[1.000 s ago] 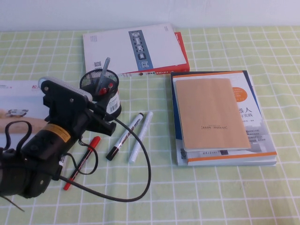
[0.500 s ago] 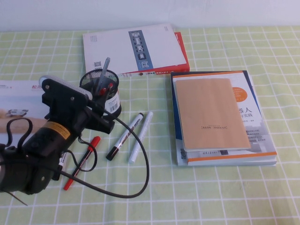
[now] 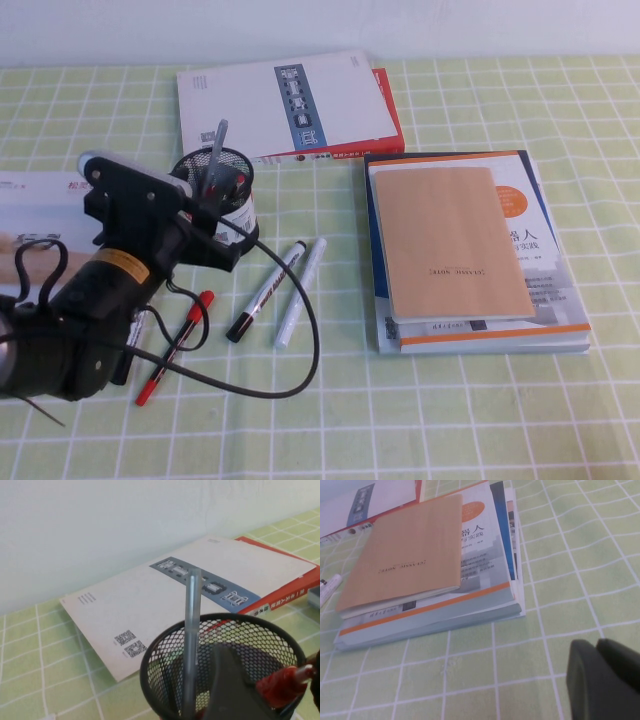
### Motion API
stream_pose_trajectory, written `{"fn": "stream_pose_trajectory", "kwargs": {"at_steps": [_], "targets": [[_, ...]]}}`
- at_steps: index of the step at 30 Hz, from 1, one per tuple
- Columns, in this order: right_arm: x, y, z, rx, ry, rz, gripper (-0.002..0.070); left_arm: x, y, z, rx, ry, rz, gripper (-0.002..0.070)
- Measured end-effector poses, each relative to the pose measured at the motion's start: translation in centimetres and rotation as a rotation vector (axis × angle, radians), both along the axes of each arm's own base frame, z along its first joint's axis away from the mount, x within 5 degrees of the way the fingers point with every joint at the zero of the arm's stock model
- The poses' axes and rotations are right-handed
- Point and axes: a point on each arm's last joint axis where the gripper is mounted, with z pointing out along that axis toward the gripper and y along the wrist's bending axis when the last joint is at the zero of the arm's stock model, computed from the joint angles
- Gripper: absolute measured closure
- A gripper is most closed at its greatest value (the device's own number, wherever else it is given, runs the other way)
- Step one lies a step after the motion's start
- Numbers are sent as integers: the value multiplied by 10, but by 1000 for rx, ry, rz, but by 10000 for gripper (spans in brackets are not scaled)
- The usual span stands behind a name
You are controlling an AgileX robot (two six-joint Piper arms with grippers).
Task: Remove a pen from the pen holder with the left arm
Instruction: Pick up the pen from the pen holder
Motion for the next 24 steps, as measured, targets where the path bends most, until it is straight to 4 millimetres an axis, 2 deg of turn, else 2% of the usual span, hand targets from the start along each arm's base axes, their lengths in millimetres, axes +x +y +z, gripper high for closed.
{"fn": "stream_pose_trajectory", "kwargs": {"at_steps": [5,24], "targets": [[0,0,0,0,0,0,691,1,-1,-9,13,27,-2,368],[0,0,0,0,0,0,691,0,-5,-9,46,13,-59,398]]}}
